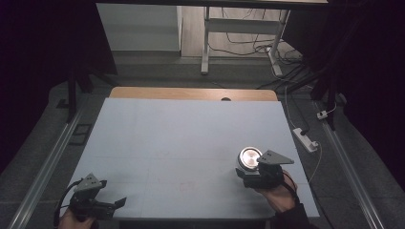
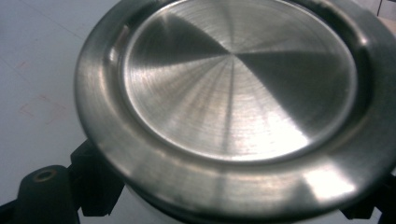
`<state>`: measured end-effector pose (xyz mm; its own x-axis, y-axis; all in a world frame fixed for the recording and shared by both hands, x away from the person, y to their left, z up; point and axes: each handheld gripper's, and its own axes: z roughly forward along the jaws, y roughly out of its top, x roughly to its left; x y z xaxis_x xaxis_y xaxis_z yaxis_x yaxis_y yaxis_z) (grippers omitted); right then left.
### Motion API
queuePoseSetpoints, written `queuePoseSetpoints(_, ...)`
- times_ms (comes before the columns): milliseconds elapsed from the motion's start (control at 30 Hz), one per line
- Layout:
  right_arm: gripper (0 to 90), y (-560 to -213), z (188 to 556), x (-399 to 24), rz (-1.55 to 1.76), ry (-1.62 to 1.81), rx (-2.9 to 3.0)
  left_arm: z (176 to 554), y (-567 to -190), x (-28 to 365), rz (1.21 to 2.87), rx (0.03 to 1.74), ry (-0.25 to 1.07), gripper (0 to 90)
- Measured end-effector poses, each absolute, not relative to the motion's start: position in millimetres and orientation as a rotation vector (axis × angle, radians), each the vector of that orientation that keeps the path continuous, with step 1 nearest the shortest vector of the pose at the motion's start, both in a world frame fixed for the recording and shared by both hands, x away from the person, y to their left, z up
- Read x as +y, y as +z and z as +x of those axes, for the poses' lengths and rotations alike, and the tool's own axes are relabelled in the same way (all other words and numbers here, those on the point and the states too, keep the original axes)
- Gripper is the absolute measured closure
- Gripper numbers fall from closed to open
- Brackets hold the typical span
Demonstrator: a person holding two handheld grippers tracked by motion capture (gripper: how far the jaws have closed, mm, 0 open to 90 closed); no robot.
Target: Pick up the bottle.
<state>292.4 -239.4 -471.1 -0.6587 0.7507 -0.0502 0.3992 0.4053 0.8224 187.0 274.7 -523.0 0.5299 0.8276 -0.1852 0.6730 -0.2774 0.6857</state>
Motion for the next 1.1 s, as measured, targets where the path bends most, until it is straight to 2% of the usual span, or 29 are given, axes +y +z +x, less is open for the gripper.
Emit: queuePoseSetpoints(1100, 14.5, -472, 314, -168, 0.84, 1.219, 2.367, 188, -523, 276, 2.028, 1.221, 0.256, 0.0)
